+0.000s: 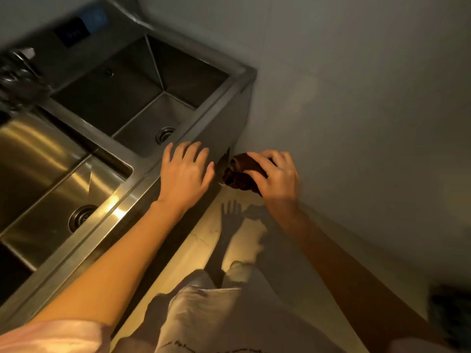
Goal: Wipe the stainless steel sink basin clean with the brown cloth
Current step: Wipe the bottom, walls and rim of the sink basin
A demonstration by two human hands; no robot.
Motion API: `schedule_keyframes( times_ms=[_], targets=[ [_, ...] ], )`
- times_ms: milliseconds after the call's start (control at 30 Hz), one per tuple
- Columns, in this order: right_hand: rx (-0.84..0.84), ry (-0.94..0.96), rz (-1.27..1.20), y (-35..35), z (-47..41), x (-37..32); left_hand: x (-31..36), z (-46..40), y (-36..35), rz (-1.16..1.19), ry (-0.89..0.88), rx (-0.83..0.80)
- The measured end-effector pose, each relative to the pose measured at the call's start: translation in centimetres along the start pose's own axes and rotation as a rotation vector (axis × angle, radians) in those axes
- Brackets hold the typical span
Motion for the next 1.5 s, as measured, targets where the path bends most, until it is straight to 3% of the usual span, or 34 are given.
schedule_keyframes(
  times_ms=[200,400,833,1100,1500],
  targets=[
    [-0.017,0.019,-0.032,-2.3,-4.3,2.7,1.7,-3.2,-0.7,0.103,0.188,0.044],
    [-0.008,0.095,-0.047,-4.4,-8.9,3.0,0.9,-6.5,-0.5,0.114,0.239,0.084],
    [0.113,0.273,-0.133,-8.6,-24.0,-2.4,-7.3,-17.2,4.1,0.148,0.389,0.286],
    [0.105,0.33,-0.228,-12.6,-31.8,-6.7,-13.0,-21.8,6.4,0.109,0.418,0.384],
    [-0.292,0.541,-0.309,-23.8,-37.8,-9.3,-19.9,-22.5,1.9,-0.013,0.687,0.248]
  ],
)
Point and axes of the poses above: each hand's wrist, its own z-axis away from the middle knuckle, its own y-axis out of the back of the hand, x = y × z, the point moved 1 cm from there along -z, towards the middle knuckle, and after that the axes turned 9 degrees about z, right-handed, at the moved point
